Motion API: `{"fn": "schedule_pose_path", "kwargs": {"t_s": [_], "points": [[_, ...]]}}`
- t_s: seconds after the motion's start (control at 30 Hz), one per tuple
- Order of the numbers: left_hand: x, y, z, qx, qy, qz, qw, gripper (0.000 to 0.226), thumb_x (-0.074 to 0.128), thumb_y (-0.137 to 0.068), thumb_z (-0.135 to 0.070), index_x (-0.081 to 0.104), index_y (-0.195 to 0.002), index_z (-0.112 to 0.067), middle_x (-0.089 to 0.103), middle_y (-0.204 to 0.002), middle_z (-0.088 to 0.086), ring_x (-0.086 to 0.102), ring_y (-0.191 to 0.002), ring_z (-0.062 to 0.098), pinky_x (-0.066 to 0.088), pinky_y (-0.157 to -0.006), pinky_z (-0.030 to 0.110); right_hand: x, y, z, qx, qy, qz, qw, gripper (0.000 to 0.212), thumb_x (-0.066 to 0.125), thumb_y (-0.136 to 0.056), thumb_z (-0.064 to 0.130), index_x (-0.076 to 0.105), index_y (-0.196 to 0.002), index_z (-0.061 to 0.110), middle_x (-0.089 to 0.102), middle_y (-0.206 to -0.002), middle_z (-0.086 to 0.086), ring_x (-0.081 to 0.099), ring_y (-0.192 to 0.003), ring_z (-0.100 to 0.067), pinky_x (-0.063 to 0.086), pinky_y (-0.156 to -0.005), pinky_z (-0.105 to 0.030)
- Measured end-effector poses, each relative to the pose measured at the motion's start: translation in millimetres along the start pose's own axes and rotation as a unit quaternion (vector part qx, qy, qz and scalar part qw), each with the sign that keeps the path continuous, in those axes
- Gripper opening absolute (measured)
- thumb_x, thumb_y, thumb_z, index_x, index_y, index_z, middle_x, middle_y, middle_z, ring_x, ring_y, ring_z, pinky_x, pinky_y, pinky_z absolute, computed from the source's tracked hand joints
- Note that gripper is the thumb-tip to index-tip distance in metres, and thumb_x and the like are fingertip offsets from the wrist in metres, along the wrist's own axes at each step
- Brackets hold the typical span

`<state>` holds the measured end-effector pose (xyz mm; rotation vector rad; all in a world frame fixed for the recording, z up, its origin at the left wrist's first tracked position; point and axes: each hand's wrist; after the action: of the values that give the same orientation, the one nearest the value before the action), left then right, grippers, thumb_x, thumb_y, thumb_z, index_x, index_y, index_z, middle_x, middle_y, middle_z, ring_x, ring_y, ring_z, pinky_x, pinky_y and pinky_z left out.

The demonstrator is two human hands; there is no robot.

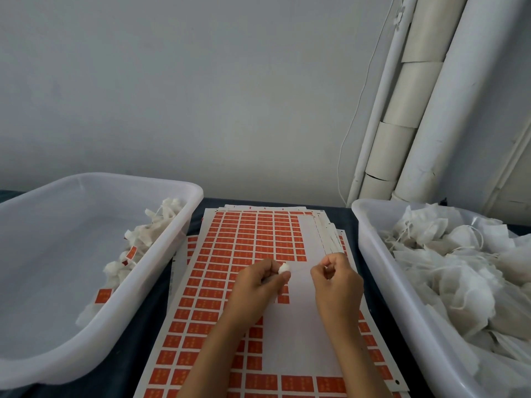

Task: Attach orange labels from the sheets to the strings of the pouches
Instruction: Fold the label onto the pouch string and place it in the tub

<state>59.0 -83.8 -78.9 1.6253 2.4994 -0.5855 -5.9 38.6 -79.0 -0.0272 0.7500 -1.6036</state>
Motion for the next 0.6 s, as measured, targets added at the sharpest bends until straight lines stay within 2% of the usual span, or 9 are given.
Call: {"fn": "schedule_pose_path", "kwargs": {"t_s": [0.13,0.2,0.27,0.33,0.43,0.6], "points": [[-2,0,2,-0.012,-0.017,-0.008,1.000,0.019,0.058,-0.092,-0.024,0.057,-0.073,-0.020,0.058,-0.066,-0.006,0.055,-0.058,-0.002,0.046,-0.059,0.009,0,-2,-4,-0.031,0.020,0.048,0.998,0.014,0.064,-0.085,0.014,0.052,-0.084,0.019,0.059,-0.080,0.008,0.058,-0.067,-0.006,0.040,-0.061,-0.007],[-3,0,4,-0.016,-0.034,-0.012,0.999,0.018,0.058,-0.092,-0.025,0.057,-0.074,-0.022,0.059,-0.066,-0.008,0.055,-0.058,-0.004,0.046,-0.058,0.007,0,-1,-6,-0.047,0.029,0.094,0.994,0.018,0.062,-0.087,0.015,0.050,-0.098,0.023,0.057,-0.099,0.011,0.057,-0.088,-0.006,0.043,-0.078,-0.012],[-4,-1,6,-0.013,-0.035,-0.012,0.999,0.017,0.057,-0.092,-0.024,0.058,-0.076,-0.021,0.060,-0.066,-0.007,0.056,-0.059,-0.004,0.045,-0.057,0.007,0,0,-7,-0.076,0.043,0.137,0.987,0.037,0.061,-0.087,0.016,0.045,-0.118,0.027,0.044,-0.117,0.018,0.044,-0.108,-0.001,0.035,-0.094,-0.017],[-5,-2,8,-0.002,-0.035,-0.010,0.999,0.017,0.057,-0.092,-0.022,0.059,-0.076,-0.019,0.060,-0.065,-0.007,0.056,-0.058,-0.002,0.045,-0.056,0.007,1,2,-6,-0.135,0.073,0.183,0.971,0.042,0.060,-0.087,0.022,0.044,-0.124,0.031,0.041,-0.123,0.023,0.037,-0.115,0.002,0.027,-0.099,-0.014],[-4,-3,11,0.014,-0.039,-0.008,0.999,0.016,0.058,-0.092,-0.021,0.062,-0.079,-0.014,0.060,-0.065,-0.003,0.054,-0.058,0.001,0.045,-0.057,0.010,6,6,-4,-0.197,0.103,0.226,0.948,0.028,0.059,-0.088,0.031,0.054,-0.116,0.031,0.053,-0.120,0.017,0.042,-0.108,0.002,0.027,-0.092,-0.007],[-4,-4,14,0.018,-0.047,-0.012,0.999,0.015,0.058,-0.092,-0.023,0.062,-0.078,-0.018,0.061,-0.063,-0.006,0.056,-0.058,0.002,0.045,-0.055,0.009,6,8,-3,-0.157,0.053,0.225,0.960,0.009,0.059,-0.089,0.032,0.060,-0.097,0.029,0.063,-0.099,0.016,0.057,-0.085,-0.001,0.039,-0.073,-0.002]]}}
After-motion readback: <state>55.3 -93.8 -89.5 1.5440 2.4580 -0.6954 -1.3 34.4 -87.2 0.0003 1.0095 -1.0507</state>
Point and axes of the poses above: each hand's wrist, its own y-axis away from the middle knuckle, its own x-axis out of the palm, z = x × y
